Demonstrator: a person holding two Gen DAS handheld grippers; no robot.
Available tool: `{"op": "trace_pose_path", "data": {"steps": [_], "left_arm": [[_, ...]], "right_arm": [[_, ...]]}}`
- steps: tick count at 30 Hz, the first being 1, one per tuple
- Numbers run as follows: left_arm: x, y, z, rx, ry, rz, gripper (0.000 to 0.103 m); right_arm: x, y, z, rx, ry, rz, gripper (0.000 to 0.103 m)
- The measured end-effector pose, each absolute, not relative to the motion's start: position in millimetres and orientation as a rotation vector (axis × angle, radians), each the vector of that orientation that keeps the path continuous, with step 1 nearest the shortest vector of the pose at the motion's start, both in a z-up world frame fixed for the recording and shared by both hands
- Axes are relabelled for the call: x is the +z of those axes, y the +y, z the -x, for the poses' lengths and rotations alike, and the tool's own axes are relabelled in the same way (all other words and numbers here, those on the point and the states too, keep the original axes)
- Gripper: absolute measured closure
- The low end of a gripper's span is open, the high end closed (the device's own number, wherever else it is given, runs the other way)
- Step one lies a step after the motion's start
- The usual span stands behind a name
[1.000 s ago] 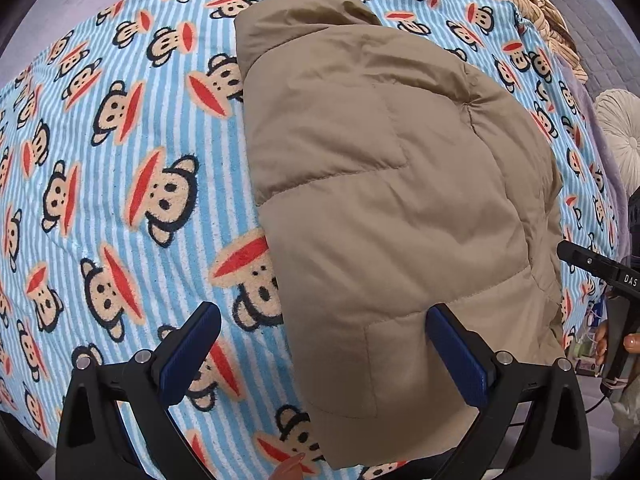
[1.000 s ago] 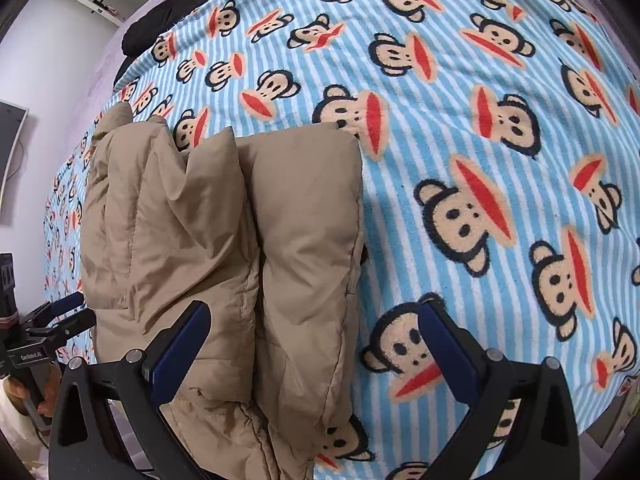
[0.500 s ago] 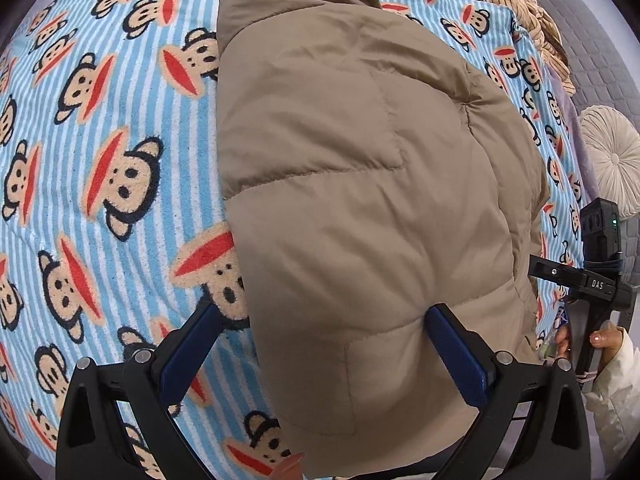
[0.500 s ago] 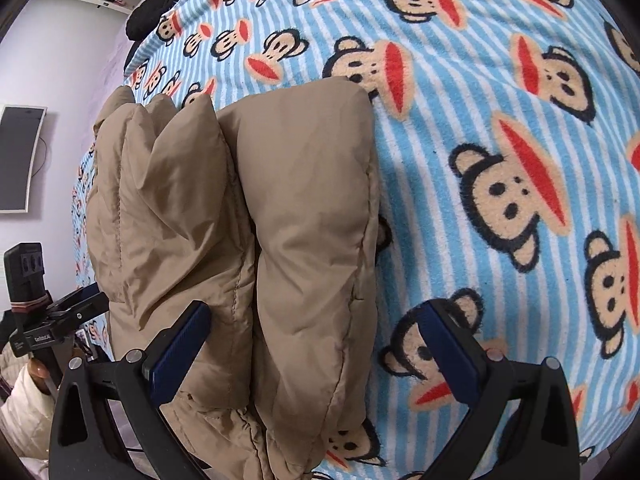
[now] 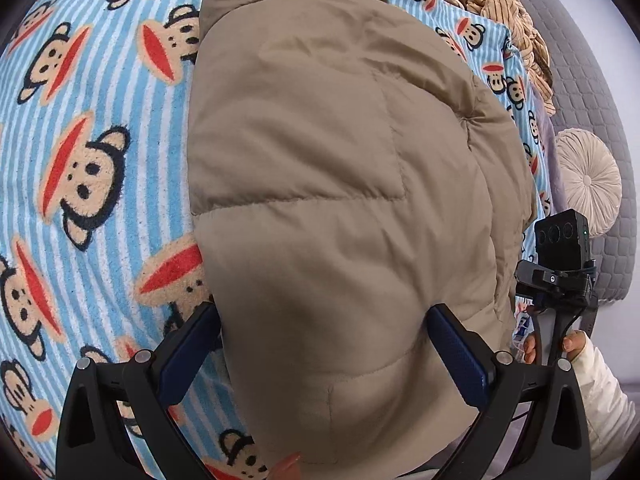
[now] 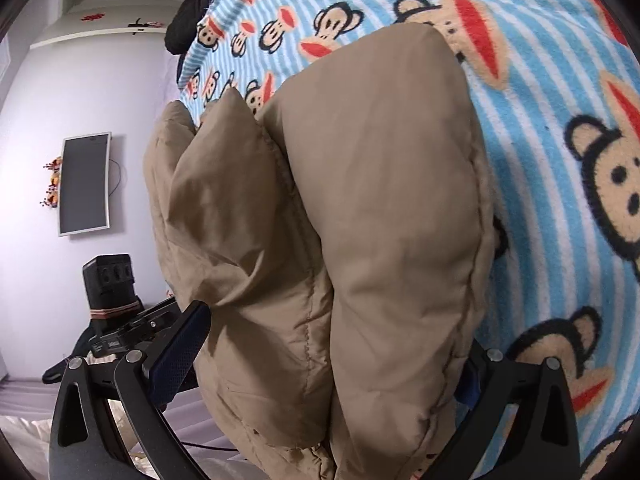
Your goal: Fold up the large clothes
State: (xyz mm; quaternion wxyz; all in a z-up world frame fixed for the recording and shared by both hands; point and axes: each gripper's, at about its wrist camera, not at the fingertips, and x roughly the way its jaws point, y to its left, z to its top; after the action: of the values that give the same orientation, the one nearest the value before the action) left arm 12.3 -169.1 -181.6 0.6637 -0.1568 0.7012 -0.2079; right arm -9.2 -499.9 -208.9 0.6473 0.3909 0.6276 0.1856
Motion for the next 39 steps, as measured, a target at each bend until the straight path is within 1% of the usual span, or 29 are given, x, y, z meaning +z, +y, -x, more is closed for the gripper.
{"op": "trace_pose_path", "data": {"steps": [2,5,8,11,15,22,26,28,29,30,32,33,35,37,39], "left_arm": [[-187.5,-170.5,-16.0,-0.479,1.591,0.368,0.0],[-189.5,-175.1,-20.8,-0.499,1.579,0.357,0.0],[-194.1,-174.8,-24.8,-0.525,1.578,0.376,0.0],[-202.0,-174.8,-27.8,-0.551,1.575,0.407,0.0],[-211.1,-183.3,-34.0,-0.556,1.563,0.421,0.0],[-228.8,-183.1,-36.7,-0.572,1.6,0.497,0.0],[-220.8,-198.0,-36.6,-0.555,1.588,0.451,0.0],[-211.0,-204.8,-33.9,-0.551,1.569,0.402,0.006],[-205.6,-207.3,-33.0,-0.549,1.56,0.378,0.01],[-200.0,-209.0,-31.9,-0.548,1.551,0.36,0.015],[-190.3,-214.3,-30.7,-0.546,1.536,0.329,0.02],[-185.8,-217.2,-29.6,-0.543,1.528,0.309,0.022],[-176.1,-223.4,-28.1,-0.535,1.513,0.272,0.023],[-165.0,-228.3,-25.9,-0.525,1.491,0.233,0.024],[-153.1,-230.9,-23.8,-0.518,1.461,0.196,0.024]], "right_arm": [[-210.8,-499.3,6.2,0.425,1.439,-0.864,0.0],[-210.4,-491.3,-4.0,0.34,1.49,-0.64,0.0],[-209.2,-484.2,-11.2,0.335,1.497,-0.559,0.0],[-218.7,-483.5,-17.2,0.374,1.519,-0.617,0.0],[-235.0,-476.5,-26.4,0.486,1.512,-0.79,0.0],[-254.0,-476.4,-29.9,0.493,1.537,-0.863,0.0],[-259.7,-474.3,-30.5,0.461,1.577,-0.914,0.0],[-260.4,-471.4,-32.2,0.45,1.595,-0.916,0.0],[-259.9,-470.6,-32.3,0.446,1.603,-0.917,0.001],[-259.2,-470.7,-32.2,0.439,1.608,-0.918,0.003],[-255.9,-470.3,-31.6,0.431,1.608,-0.924,0.013],[-253.2,-471.0,-29.7,0.431,1.603,-0.925,0.016],[-245.6,-471.8,-25.6,0.44,1.585,-0.929,0.033],[-237.9,-469.8,-22.7,0.442,1.57,-0.919,0.04],[-231.1,-467.5,-20.1,0.448,1.551,-0.92,0.043]]}}
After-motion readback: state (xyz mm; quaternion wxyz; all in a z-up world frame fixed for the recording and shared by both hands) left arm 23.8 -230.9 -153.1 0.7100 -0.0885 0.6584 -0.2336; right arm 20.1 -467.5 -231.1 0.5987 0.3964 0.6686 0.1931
